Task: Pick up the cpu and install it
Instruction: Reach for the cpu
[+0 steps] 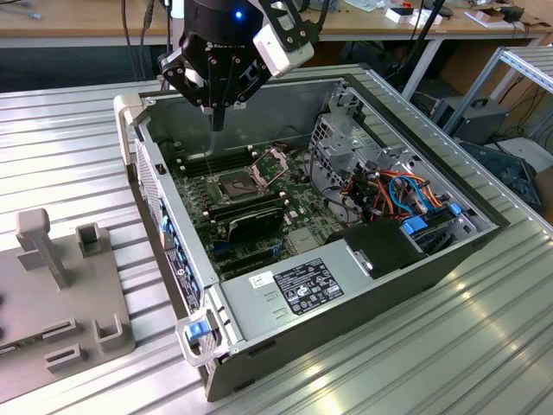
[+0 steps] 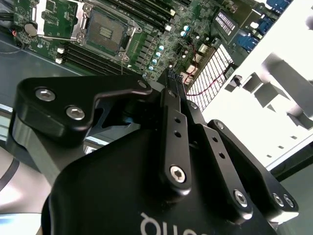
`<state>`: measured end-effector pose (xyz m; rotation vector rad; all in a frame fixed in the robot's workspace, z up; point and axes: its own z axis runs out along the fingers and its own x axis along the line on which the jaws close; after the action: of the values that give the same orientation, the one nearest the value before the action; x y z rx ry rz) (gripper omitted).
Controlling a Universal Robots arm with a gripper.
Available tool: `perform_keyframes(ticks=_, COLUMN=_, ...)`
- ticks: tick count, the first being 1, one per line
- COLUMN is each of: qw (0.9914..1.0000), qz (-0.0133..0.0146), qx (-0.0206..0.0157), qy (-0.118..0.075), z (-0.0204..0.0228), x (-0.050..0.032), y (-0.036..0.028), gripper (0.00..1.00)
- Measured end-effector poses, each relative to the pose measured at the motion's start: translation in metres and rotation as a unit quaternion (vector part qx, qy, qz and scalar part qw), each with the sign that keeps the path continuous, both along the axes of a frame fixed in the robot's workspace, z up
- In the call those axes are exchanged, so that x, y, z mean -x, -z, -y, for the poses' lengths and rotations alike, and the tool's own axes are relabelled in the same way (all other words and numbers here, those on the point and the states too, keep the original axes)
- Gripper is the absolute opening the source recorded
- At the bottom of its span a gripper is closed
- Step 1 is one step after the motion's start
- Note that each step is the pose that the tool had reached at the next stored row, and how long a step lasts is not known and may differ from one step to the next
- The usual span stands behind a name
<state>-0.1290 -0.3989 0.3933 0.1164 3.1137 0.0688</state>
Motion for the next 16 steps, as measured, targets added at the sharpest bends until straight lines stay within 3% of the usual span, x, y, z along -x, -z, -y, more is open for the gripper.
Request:
perform_keyframes(ticks=6, qw=1.00000, qz=0.0000, qx=0.0000, qy=0.000, z=0.0000, x=0.0021, y=0.0000, gripper=0.11)
perform_keyframes(ticks=16, qw=1.00000, qz=0.0000, qx=0.0000, qy=0.000, z=0.0000, x=0.0179, y=0.0001, gripper=0.11)
